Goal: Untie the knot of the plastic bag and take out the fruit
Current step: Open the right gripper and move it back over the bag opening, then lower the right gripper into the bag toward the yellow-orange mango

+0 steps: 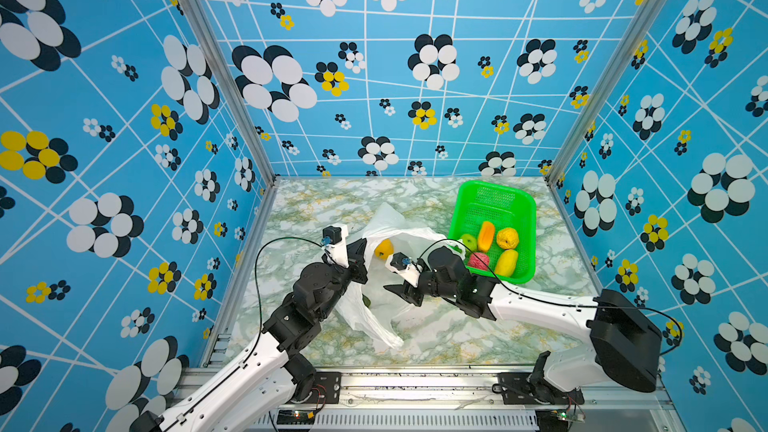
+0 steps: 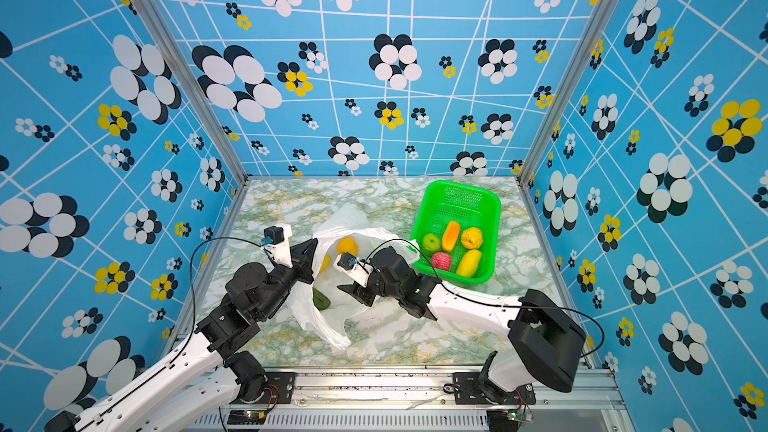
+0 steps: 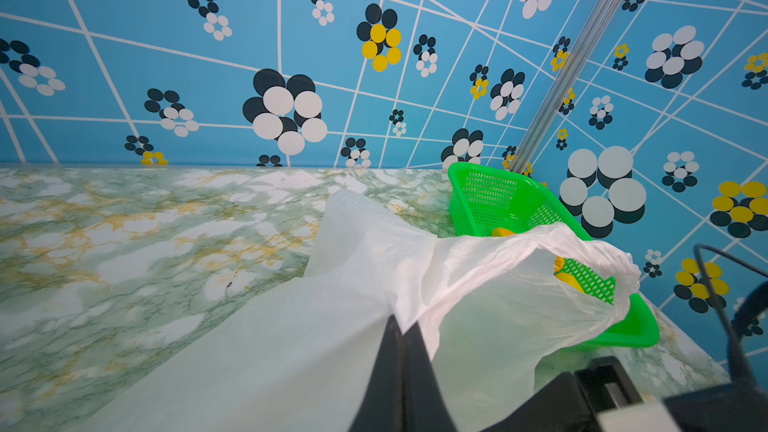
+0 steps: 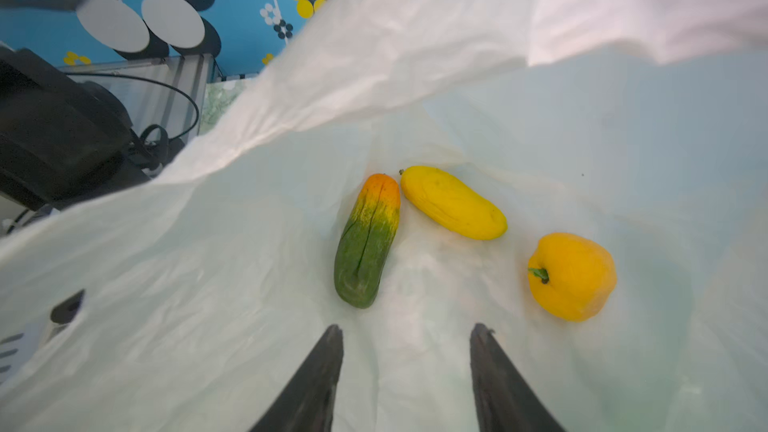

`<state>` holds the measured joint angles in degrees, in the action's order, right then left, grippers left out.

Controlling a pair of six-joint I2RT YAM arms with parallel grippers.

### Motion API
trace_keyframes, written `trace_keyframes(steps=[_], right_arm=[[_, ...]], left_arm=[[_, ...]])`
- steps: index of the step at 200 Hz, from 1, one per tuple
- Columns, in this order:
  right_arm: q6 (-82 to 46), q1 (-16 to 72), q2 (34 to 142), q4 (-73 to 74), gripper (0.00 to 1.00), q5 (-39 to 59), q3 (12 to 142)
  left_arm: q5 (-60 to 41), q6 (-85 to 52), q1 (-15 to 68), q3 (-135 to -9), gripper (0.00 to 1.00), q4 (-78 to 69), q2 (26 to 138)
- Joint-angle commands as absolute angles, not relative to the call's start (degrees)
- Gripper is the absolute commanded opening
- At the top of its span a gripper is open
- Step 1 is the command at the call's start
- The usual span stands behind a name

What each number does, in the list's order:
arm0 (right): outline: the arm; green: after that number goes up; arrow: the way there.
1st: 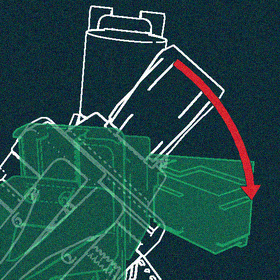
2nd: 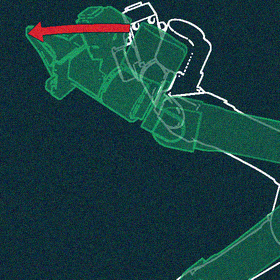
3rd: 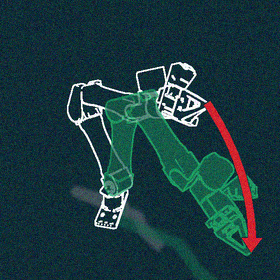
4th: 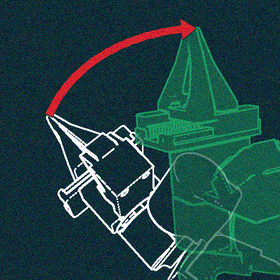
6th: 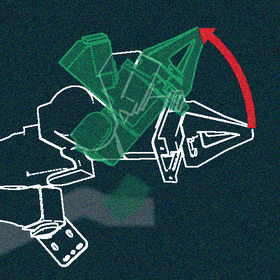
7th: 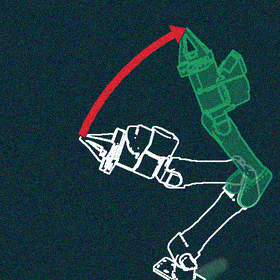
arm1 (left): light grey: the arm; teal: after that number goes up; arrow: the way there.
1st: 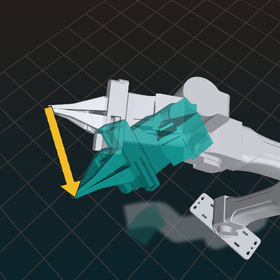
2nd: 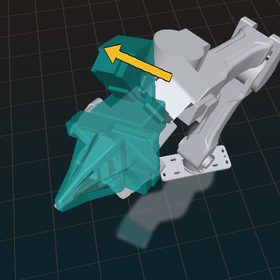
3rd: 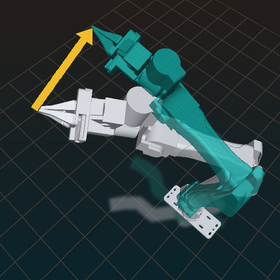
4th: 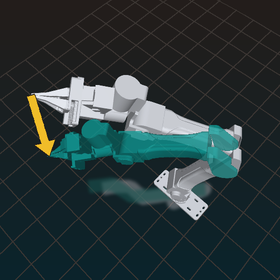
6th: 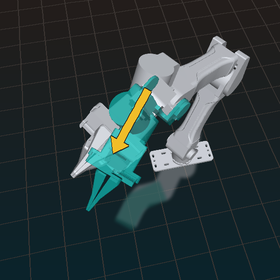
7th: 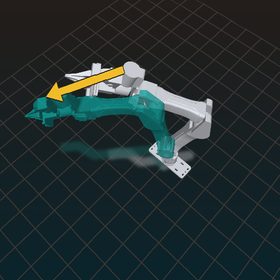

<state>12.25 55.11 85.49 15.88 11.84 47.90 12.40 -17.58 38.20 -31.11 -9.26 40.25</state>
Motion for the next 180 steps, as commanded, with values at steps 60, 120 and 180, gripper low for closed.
trace_keyframes(steps=[60,120,180], right_arm=[[13.25,55.28,95.66,7.95,0.57,6.53,55.08],[2.7,54.49,103.64,4.79,0.69,-3.39,62.13],[-16.8,54.39,108.21,10.53,0.82,-7.34,63.79]], left_arm=[[11.34,-18.83,37.79,-29.92,0.0,-10.07,38.85],[2.37,-18.75,37.75,-28.37,0.0,-15.32,37.59],[-2.91,-19.37,37.96,-28.04,0.0,-18.15,37.44]])
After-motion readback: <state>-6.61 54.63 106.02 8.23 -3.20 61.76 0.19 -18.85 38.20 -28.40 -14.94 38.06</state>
